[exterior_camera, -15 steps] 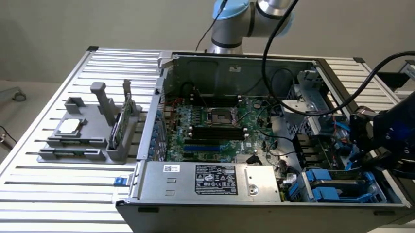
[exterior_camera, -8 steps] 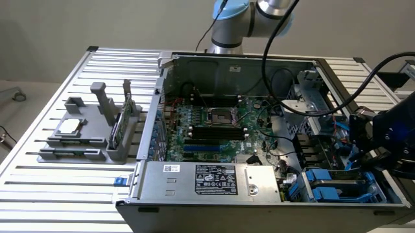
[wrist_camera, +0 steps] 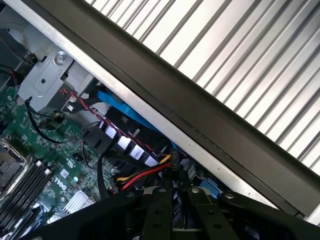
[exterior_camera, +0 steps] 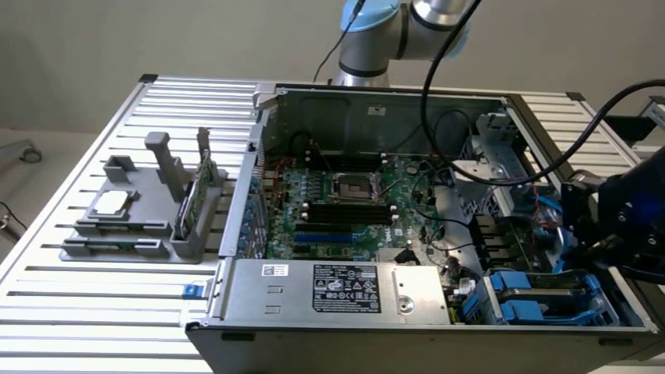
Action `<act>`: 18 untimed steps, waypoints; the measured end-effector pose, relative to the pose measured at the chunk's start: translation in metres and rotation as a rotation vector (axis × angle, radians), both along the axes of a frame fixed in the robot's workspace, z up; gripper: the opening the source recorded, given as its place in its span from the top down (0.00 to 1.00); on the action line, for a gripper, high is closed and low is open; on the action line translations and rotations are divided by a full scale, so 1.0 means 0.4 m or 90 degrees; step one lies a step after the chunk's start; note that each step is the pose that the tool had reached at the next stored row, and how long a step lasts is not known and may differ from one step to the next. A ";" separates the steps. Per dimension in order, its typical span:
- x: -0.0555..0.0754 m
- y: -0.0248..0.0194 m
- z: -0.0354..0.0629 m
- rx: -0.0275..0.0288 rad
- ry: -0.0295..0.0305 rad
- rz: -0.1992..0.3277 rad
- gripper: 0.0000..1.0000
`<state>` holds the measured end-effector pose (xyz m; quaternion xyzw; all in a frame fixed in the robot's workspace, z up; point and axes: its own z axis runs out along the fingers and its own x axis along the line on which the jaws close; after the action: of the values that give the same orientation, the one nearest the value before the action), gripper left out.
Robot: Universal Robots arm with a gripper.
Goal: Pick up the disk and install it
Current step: 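Insert the second disk wire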
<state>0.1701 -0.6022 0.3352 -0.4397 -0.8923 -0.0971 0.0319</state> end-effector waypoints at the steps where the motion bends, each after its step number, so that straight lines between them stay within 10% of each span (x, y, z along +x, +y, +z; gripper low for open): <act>1: 0.000 0.000 0.002 0.0005 0.0031 0.000 0.84; 9: -0.015 0.000 0.010 0.0089 0.0303 -0.001 0.84; 18: -0.050 0.002 0.029 0.0094 0.0276 -0.006 0.84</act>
<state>0.1501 -0.6013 0.3466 -0.4454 -0.8887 -0.0943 0.0541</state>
